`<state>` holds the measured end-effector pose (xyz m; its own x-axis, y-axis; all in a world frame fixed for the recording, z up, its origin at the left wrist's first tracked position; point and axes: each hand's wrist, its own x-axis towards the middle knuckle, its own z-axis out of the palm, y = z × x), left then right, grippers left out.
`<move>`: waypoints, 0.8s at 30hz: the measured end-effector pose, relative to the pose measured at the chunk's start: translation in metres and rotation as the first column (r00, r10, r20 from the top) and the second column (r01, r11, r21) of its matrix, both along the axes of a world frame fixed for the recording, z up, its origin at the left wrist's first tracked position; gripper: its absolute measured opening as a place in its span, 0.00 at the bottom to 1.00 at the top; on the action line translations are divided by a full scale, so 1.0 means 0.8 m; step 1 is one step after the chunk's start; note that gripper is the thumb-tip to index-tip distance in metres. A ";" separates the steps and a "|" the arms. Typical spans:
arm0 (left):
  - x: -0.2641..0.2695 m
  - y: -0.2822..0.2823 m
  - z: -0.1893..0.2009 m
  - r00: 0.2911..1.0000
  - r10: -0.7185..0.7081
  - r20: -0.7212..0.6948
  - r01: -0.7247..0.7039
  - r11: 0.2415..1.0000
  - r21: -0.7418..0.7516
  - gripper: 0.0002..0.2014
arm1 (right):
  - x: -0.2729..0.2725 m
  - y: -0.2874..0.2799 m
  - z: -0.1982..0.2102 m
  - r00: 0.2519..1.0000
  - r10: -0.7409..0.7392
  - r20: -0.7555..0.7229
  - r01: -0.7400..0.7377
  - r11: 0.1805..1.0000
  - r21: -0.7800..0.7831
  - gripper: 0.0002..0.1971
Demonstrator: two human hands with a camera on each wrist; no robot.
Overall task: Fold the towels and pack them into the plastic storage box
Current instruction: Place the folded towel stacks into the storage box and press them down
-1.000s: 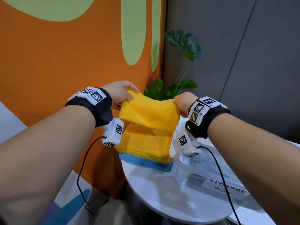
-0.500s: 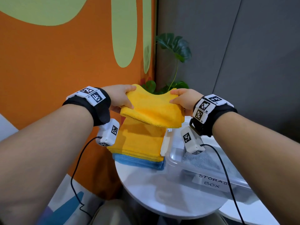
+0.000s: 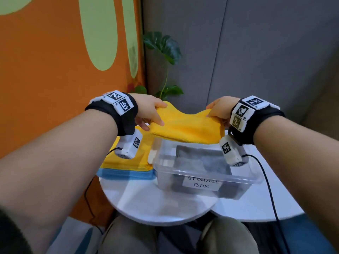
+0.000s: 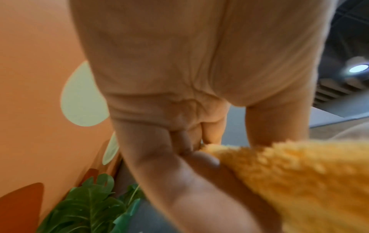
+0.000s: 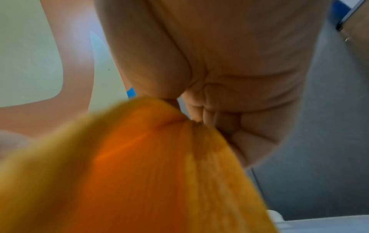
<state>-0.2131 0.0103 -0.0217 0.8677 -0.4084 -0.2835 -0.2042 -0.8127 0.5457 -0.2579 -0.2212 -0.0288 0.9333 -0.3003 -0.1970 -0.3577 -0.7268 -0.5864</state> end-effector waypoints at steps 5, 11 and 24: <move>-0.012 -0.049 -0.017 0.984 -0.142 -0.111 0.155 0.980 0.122 0.41 | -0.032 -0.039 -0.005 0.983 0.015 -0.185 -0.026 0.998 -0.055 0.20; -0.029 -0.090 -0.038 0.969 -0.193 -0.151 0.225 0.947 0.231 0.45 | -0.057 -0.057 -0.025 0.962 0.025 -0.272 -0.041 0.998 -0.051 0.20; -0.025 -0.118 -0.064 0.926 -0.266 -0.266 0.365 0.807 0.465 0.22 | -0.052 -0.045 -0.054 0.874 0.103 -0.474 -0.181 0.976 -0.121 0.09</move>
<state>-0.2333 -0.0844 -0.0728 0.6289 -0.4105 -0.6603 -0.4363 -0.8892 0.1372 -0.2992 -0.2572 -0.0722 0.7815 -0.2346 -0.5781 -0.4453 -0.8587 -0.2535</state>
